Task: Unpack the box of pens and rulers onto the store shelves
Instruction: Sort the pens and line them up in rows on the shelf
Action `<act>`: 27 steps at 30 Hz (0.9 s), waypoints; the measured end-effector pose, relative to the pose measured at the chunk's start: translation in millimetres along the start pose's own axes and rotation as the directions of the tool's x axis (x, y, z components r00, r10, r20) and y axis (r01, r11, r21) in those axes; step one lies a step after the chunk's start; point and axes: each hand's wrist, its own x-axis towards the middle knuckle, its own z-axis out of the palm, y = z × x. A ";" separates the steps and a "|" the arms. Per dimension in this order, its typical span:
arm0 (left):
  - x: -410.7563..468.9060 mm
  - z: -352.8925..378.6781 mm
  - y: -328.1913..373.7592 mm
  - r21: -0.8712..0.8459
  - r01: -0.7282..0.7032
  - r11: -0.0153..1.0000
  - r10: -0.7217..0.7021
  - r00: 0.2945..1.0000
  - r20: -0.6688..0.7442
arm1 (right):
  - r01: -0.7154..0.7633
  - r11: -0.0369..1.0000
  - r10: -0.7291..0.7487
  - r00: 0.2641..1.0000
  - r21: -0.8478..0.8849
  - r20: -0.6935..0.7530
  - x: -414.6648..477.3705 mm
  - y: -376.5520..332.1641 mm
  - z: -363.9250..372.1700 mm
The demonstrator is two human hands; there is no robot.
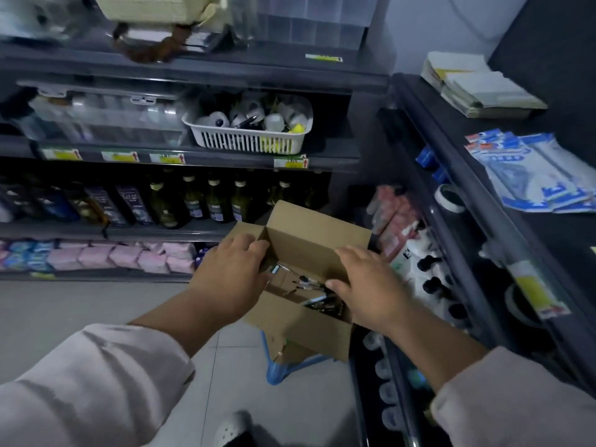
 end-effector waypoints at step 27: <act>233.2 290.6 -81.9 -0.078 0.155 0.985 -0.105 0.890 0.444 | -0.111 0.992 0.124 0.922 -0.058 0.366 229.4 100.6 276.7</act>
